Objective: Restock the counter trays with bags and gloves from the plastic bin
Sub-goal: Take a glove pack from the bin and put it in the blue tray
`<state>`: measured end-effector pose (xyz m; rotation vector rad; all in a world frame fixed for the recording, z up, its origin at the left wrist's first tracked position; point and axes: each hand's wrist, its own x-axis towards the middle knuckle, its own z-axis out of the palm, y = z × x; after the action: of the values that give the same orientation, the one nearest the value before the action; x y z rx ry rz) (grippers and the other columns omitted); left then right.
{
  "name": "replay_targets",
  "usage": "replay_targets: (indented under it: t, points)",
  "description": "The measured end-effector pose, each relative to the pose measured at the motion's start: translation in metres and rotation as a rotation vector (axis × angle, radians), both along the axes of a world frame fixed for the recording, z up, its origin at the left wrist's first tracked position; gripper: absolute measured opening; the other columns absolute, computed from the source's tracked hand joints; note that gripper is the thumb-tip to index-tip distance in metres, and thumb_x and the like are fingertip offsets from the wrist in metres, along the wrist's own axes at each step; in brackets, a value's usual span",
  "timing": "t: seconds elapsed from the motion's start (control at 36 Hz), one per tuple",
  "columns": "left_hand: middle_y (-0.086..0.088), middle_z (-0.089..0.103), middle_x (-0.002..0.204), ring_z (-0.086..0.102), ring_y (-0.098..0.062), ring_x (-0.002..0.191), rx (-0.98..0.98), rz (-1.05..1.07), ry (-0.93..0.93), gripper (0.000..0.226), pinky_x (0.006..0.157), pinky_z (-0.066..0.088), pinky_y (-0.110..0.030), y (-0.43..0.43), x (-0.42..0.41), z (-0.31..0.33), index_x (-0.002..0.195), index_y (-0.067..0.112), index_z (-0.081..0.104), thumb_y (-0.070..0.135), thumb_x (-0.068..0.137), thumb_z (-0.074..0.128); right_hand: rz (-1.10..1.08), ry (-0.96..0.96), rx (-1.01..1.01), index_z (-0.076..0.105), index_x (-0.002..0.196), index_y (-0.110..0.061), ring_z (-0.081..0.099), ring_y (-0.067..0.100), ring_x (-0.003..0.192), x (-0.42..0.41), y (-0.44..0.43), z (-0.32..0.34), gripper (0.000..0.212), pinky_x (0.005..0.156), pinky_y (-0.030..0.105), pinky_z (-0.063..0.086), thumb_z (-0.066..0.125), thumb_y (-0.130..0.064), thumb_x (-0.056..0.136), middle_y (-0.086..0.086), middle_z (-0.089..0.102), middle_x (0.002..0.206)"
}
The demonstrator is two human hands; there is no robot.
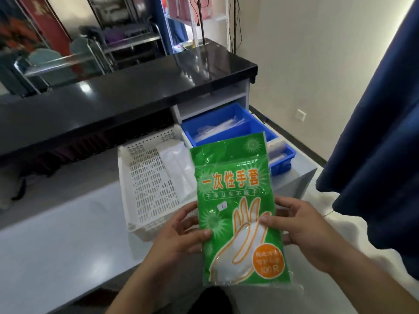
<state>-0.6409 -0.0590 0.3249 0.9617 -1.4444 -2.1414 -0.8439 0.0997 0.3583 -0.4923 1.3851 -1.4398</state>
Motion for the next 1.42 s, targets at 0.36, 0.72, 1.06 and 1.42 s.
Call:
replay_targets:
  t: [0.36, 0.72, 1.06, 1.42]
  points:
    - [-0.006, 0.071, 0.119, 0.067, -0.026, 0.111, -0.319, 0.058, -0.108, 0.042, 0.096, 0.054, -0.045, -0.078, -0.118, 0.013, 0.119, 0.031, 0.069, 0.018, 0.08, 0.078, -0.197, 0.291, -0.184, 0.077, 0.1, -0.022, 0.075, 0.031, 0.076, -0.111, -0.033, 0.028, 0.035, 0.059, 0.031, 0.059, 0.068, 0.006, 0.08, 0.012, 0.077, 0.089]
    - [0.001, 0.061, 0.119, 0.061, -0.013, 0.083, -0.408, 0.308, -0.763, 0.057, 0.081, 0.059, -0.048, -0.191, -0.191, -0.041, 0.136, 0.024, 0.049, 0.023, 0.083, 0.071, 0.04, 0.922, -0.149, 0.069, 0.099, -0.056, 0.074, 0.012, 0.079, -0.254, -0.141, 0.085, 0.054, 0.067, 0.035, 0.06, 0.07, -0.004, 0.083, -0.017, 0.077, 0.087]
    - [0.003, 0.065, 0.128, 0.068, -0.021, 0.096, -0.445, 0.304, -0.848, 0.049, 0.083, 0.058, -0.045, -0.191, -0.194, -0.043, 0.129, 0.036, 0.061, 0.023, 0.082, 0.068, 0.328, 1.607, -0.138, 0.07, 0.117, -0.036, 0.056, 0.02, 0.056, -0.273, -0.239, 0.061, 0.039, 0.049, 0.026, 0.037, 0.069, -0.014, 0.084, 0.0, 0.077, 0.081]
    - [0.004, 0.062, 0.135, 0.059, -0.015, 0.106, -0.323, 0.467, -0.873, 0.061, 0.088, 0.048, -0.034, -0.176, -0.202, -0.042, 0.144, 0.034, 0.048, 0.027, 0.087, 0.069, 0.5, 1.978, -0.326, 0.069, 0.116, -0.027, 0.065, 0.033, 0.075, -0.282, -0.363, 0.006, 0.039, 0.054, 0.029, 0.033, 0.07, -0.014, 0.079, 0.005, 0.075, 0.09]
